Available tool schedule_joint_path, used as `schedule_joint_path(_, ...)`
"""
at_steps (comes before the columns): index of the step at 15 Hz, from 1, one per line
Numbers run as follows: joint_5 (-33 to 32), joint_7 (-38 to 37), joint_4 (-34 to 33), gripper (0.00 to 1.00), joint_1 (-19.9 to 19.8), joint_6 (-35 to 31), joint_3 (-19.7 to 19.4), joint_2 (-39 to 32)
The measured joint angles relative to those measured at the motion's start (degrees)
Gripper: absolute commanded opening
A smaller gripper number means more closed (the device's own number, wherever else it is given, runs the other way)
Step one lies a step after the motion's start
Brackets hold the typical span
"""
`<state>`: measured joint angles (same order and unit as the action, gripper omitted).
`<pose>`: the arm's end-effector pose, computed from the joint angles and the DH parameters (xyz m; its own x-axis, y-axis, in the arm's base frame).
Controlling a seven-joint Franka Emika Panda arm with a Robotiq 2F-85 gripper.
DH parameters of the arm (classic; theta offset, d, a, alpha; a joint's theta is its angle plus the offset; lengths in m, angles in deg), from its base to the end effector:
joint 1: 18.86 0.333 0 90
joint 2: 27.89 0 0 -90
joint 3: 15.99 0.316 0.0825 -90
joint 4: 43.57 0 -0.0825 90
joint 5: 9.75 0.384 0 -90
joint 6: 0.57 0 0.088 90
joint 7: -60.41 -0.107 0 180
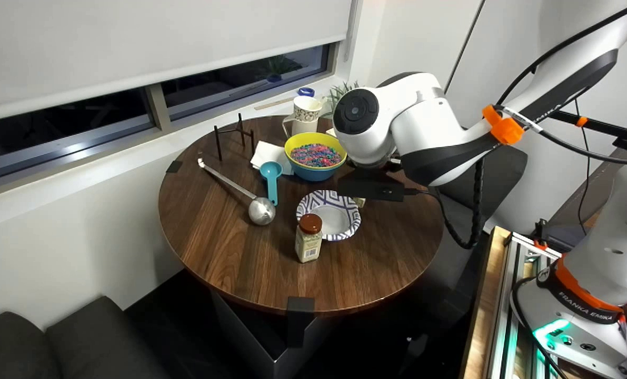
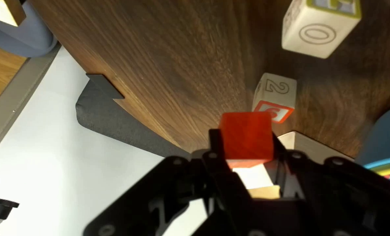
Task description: Remove the orange block from the yellow bowl and put it on the table
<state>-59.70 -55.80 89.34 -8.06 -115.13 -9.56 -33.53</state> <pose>0.4744 0.0987 0.2867 0.3672 -0.6455 0.6697 -0.9289 -0.2915 0.2284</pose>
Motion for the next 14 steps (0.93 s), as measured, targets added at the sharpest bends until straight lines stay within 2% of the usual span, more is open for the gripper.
schedule_joint_path(14,-1.0,-0.5,-5.5,0.08,0.9,0.0,1.1,-6.9)
